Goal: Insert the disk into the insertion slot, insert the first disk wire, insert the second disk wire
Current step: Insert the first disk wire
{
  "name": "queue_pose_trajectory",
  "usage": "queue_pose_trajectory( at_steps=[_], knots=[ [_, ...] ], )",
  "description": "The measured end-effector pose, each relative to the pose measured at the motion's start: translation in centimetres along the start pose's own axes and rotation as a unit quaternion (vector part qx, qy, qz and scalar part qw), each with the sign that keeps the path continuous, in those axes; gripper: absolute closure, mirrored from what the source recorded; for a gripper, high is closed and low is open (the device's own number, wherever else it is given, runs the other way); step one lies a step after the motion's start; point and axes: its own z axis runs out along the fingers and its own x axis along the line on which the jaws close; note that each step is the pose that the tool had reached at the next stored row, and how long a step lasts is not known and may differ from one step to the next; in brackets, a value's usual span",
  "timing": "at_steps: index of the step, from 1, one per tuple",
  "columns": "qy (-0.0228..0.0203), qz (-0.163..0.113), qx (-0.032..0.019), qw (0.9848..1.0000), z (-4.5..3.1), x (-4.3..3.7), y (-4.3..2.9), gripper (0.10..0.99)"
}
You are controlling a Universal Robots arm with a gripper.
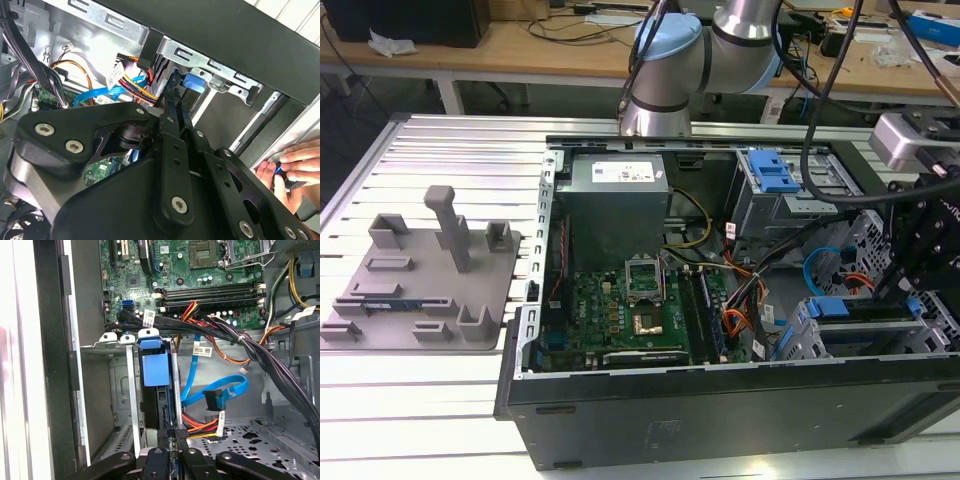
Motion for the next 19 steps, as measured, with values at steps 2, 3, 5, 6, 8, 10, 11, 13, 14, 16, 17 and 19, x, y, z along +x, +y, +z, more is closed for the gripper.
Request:
queue_pose_trajectory(
  at_steps=[2,3,5,6,8,10,11,13,14,16,17,19],
  knots=[
    [0.0003,0.000,0.0000,1.0000,0.05,0.00,-0.01,0.922],
    [0.0006,0.000,0.0000,1.0000,0.06,-0.01,-0.02,0.922],
    [0.0012,0.000,-0.0002,1.0000,0.00,-0.04,-0.02,0.922],
    [0.0014,0.000,-0.0002,1.0000,-0.09,-0.08,-0.02,0.922],
    [0.0026,0.000,-0.0002,1.0000,-0.21,-0.18,-0.01,0.922],
    [0.0029,-0.001,-0.0001,1.0000,-0.23,-0.19,-0.01,0.922],
    [0.0028,-0.003,0.0000,1.0000,-0.22,-0.19,-0.01,0.922],
    [0.0029,-0.008,0.0004,1.0000,-0.22,-0.19,-0.02,0.922],
    [0.0029,-0.011,0.0006,0.9999,-0.22,-0.19,-0.02,0.922],
    [0.0029,-0.013,0.0007,0.9999,-0.22,-0.19,0.00,0.922],
    [0.0029,-0.013,0.0007,0.9999,-0.22,-0.19,0.02,0.922],
    [0.0029,-0.013,0.0007,0.9999,-0.22,-0.17,0.03,0.922]
  ],
)
